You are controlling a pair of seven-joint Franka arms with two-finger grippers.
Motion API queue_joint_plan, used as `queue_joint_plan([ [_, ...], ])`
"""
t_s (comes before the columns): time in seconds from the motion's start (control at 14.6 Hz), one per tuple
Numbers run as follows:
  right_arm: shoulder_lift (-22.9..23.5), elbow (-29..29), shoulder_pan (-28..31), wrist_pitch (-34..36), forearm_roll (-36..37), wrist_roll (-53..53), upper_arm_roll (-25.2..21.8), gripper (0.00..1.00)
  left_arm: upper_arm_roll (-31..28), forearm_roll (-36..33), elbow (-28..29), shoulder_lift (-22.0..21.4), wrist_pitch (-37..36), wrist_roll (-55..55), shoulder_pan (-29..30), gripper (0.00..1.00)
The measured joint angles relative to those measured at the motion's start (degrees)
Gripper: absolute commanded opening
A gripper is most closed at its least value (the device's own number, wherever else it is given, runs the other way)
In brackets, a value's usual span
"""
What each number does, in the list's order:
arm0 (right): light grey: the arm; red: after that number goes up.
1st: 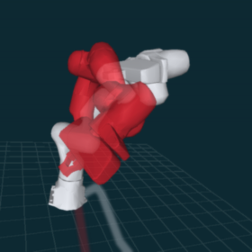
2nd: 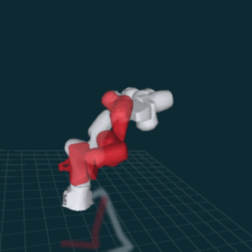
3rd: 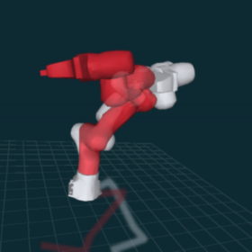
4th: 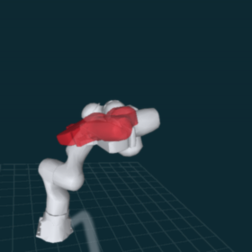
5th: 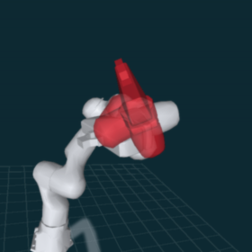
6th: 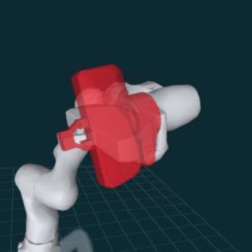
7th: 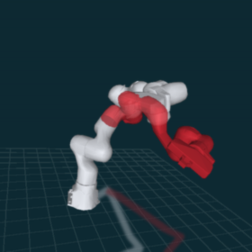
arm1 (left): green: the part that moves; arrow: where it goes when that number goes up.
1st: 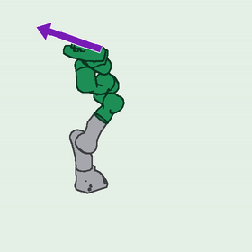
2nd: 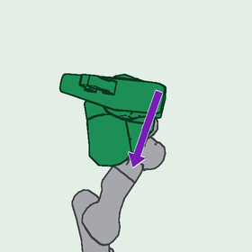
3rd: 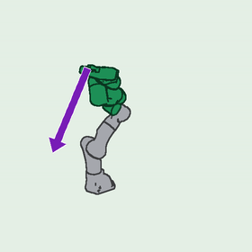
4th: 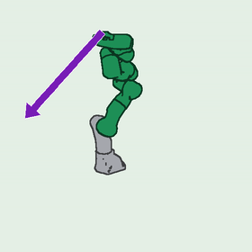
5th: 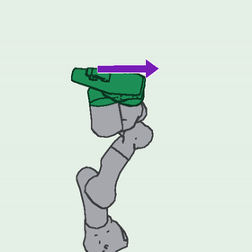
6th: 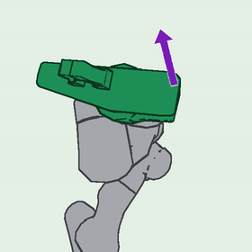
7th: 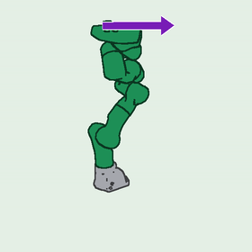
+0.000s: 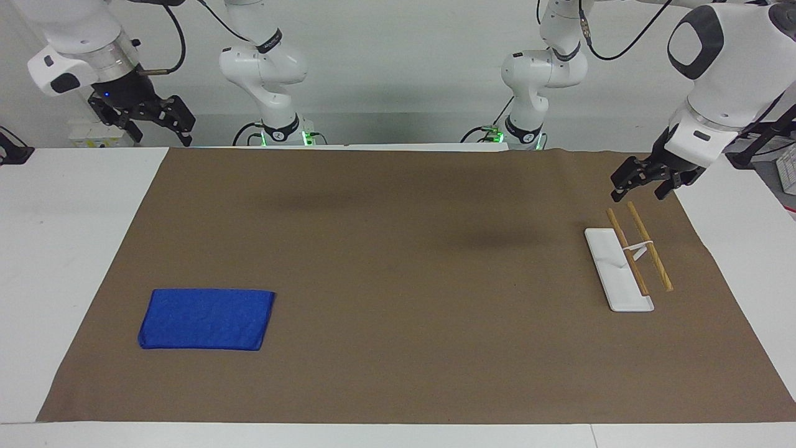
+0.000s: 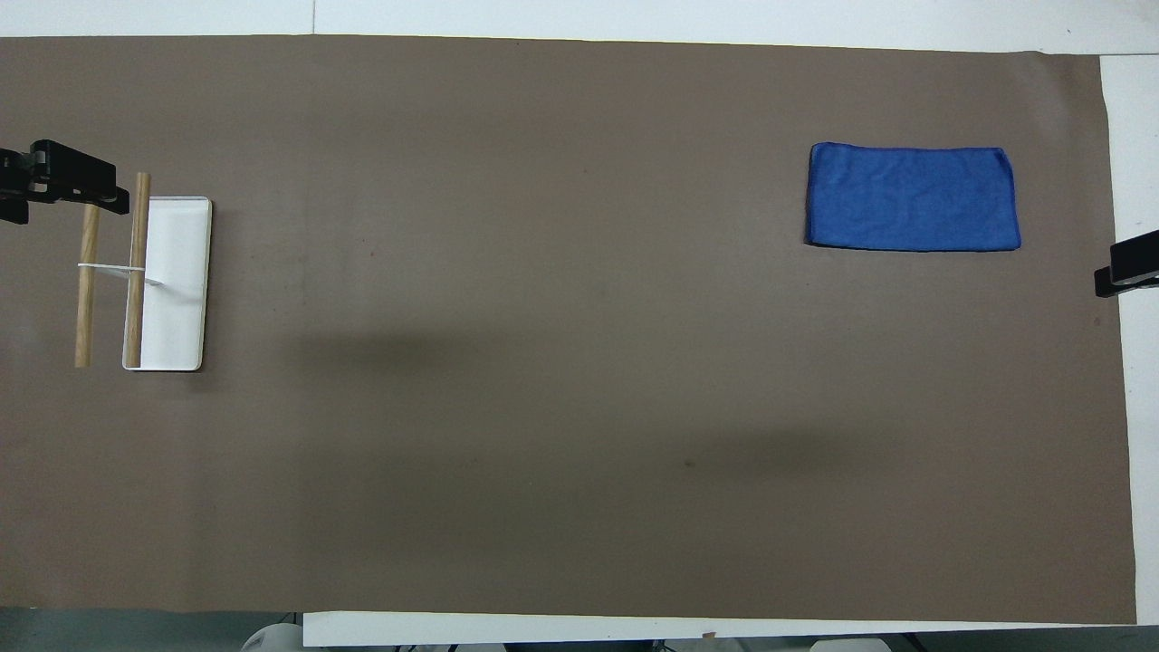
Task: Right arm passes towel to left arm to hang
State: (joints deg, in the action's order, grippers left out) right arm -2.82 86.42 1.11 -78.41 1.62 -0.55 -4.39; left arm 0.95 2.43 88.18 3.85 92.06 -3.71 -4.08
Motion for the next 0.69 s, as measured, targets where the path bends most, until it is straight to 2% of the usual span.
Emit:
queue_joint_plan([
  [0.55,-0.03,0.19,-0.02,0.09,-0.16,0.26,0.08,1.00,0.02,0.02,-0.09,-0.03,0.12,0.07,0.00,1.00],
  [0.69,-0.10,0.89,-0.02,-1.64,-0.22,3.55,0.12,1.00,0.02,0.03,-0.12,-0.10,0.16,0.07,0.00,1.00],
])
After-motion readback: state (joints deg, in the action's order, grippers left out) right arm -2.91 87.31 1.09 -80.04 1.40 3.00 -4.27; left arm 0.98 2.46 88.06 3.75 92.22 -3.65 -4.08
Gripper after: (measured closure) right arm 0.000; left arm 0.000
